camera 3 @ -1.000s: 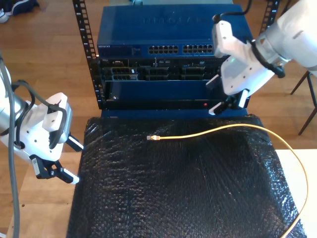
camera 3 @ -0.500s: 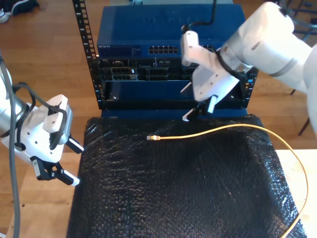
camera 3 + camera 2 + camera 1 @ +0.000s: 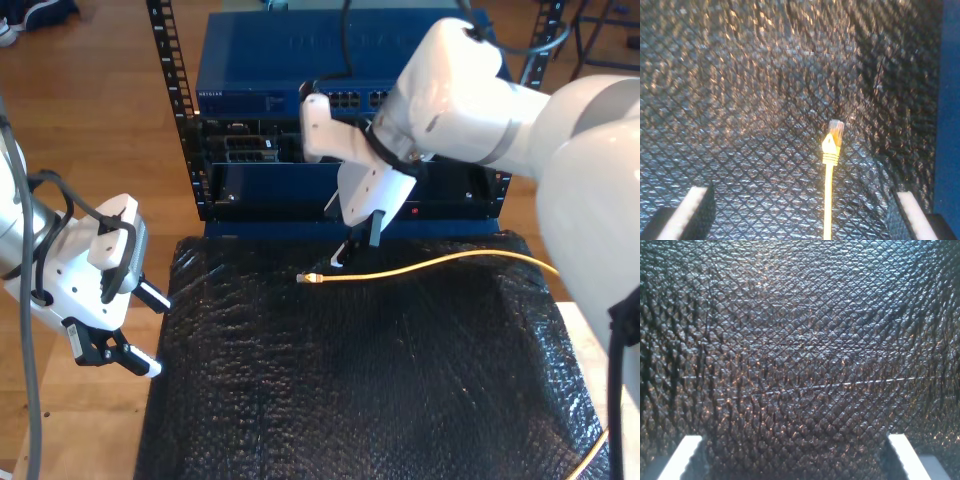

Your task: Grab the cable and plug it in

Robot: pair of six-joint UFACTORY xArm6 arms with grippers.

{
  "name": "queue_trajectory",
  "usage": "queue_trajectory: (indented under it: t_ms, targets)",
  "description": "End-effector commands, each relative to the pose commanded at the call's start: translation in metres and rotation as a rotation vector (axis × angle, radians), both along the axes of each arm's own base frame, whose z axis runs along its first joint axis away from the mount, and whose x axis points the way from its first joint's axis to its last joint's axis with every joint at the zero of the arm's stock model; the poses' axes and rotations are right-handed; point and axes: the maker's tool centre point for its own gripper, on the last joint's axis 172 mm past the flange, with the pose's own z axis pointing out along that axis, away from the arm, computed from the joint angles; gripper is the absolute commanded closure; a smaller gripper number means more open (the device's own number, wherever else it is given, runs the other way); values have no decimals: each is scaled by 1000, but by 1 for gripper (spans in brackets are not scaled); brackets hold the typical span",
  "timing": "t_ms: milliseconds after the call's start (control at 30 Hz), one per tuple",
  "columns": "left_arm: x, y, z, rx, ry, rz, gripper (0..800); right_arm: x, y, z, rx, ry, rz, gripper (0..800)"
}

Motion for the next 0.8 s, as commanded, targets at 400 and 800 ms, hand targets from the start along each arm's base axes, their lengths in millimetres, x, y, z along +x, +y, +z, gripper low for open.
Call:
queue_trajectory:
  t_ms: [400, 800]
  targets:
    - [8, 5, -5, 14, -13, 15, 0, 8, 15, -41, -54, -19, -12, 10]
    - [7, 5, -7, 13, -9, 17, 0, 17, 10, -60, -173, -58, -53, 8]
